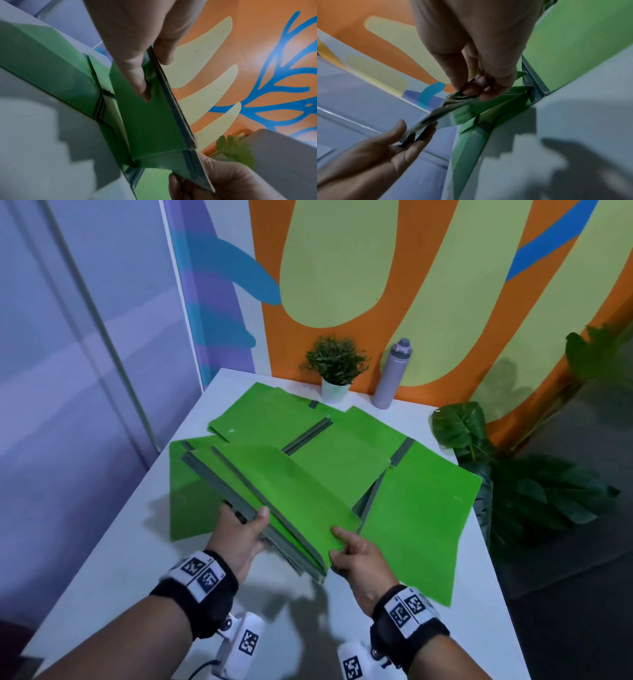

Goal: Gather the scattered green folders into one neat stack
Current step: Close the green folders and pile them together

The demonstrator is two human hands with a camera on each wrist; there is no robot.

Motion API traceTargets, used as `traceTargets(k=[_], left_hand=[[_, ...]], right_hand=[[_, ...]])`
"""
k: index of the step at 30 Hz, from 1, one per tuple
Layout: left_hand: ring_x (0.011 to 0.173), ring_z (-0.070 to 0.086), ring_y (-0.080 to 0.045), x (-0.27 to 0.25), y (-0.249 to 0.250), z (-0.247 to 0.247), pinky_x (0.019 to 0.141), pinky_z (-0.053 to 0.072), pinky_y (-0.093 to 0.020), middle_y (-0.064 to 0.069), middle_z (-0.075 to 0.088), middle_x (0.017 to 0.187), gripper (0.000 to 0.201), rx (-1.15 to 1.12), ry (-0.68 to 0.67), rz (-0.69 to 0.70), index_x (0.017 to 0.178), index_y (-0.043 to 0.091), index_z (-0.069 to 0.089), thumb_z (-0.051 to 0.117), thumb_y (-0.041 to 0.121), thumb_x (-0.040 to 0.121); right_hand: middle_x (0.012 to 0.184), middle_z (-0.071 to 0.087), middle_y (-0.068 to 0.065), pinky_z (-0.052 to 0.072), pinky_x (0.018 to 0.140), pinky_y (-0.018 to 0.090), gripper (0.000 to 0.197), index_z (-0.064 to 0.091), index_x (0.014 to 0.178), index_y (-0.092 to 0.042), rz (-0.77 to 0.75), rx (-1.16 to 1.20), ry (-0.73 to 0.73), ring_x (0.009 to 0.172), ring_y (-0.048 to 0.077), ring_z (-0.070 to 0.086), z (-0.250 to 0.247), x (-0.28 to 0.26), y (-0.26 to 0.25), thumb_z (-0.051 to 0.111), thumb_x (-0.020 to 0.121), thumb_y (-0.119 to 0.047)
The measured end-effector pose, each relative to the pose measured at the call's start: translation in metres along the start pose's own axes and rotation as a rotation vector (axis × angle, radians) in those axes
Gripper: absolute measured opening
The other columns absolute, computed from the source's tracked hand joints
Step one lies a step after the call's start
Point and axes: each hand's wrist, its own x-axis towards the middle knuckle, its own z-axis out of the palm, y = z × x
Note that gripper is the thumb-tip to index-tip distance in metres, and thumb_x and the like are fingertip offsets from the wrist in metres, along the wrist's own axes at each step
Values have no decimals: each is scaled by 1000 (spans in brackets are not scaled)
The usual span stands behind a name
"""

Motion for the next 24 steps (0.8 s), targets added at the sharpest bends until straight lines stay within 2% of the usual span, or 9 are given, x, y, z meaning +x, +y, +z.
traceTargets(k=[3, 7, 8, 10, 13, 16, 20, 22, 24], left_hand=[[136, 35, -39, 7, -4, -8, 109, 35, -53, -18, 6, 159, 97, 27, 58, -26, 150, 20, -7, 64, 9, 85], [120, 49, -42, 25, -7, -31, 99, 47, -53, -31, 31, 142, 81, 27, 215, -65, 143, 21, 22, 65, -2, 79], [118, 50, -44, 28, -6, -37, 97, 47, -56, -31, 34, 139, 77, 34, 240, -54, 139, 22, 26, 66, -2, 78], [121, 47, -47, 33, -4, -51, 96, 45, -62, -30, 33, 141, 74, 53, 284, -15, 134, 25, 30, 69, 4, 74], [124, 45, -41, 38, -1, -70, 100, 40, -62, -22, 38, 141, 71, 72, 319, 47, 124, 30, 33, 72, 13, 66], [129, 39, -36, 40, 1, -82, 105, 33, -61, -12, 36, 144, 65, 37, 297, 80, 121, 32, 35, 70, 10, 72], [136, 31, -35, 43, -6, -91, 107, 28, -62, -8, 36, 144, 55, 17, 286, 96, 128, 22, 35, 60, -1, 85], [129, 39, -40, 44, -8, -96, 103, 34, -63, -15, 43, 136, 47, 13, 293, 80, 119, 18, 39, 62, -1, 82], [130, 38, -43, 47, -10, -101, 100, 35, -66, -20, 36, 143, 62, 29, 300, 47, 124, 22, 36, 68, 7, 74]], right_hand=[[73, 45, -1, 48, 72, 23, 56, 53, 130, -9, 55, -16, -135, 65, 12, 48, 4, 12, 12, 56, 80, 16], [77, 58, -1, 49, 82, 27, 50, 56, 125, -25, 83, -173, -366, 73, 12, 57, 6, 31, 14, 59, 83, 3], [79, 64, -3, 49, 81, 28, 45, 57, 124, -28, 68, -269, -373, 78, 12, 60, 6, 39, 10, 59, 86, -5], [104, 71, 1, 48, 89, 31, 38, 56, 125, -30, 13, -488, -295, 96, 13, 62, 0, 66, 12, 58, 89, -23], [133, 54, 11, 45, 101, 44, 46, 48, 127, -46, -47, -842, -52, 111, 25, 58, -16, 116, 23, 57, 83, -47], [152, 22, 10, 31, 109, 56, 60, 32, 138, -44, 20, -1154, 110, 132, 38, 33, -25, 151, 28, 54, 83, -51], [158, -10, -2, 15, 104, 74, 61, 16, 138, -56, 109, -1286, 86, 139, 47, -7, -19, 168, 33, 46, 86, -54], [158, -14, -4, 10, 100, 78, 58, 11, 138, -60, 134, -1344, 35, 139, 47, -15, -19, 169, 37, 41, 90, -52], [159, -15, -5, 9, 99, 79, 56, 10, 137, -62, 111, -1371, 13, 140, 46, -16, -23, 164, 40, 40, 91, -52]])
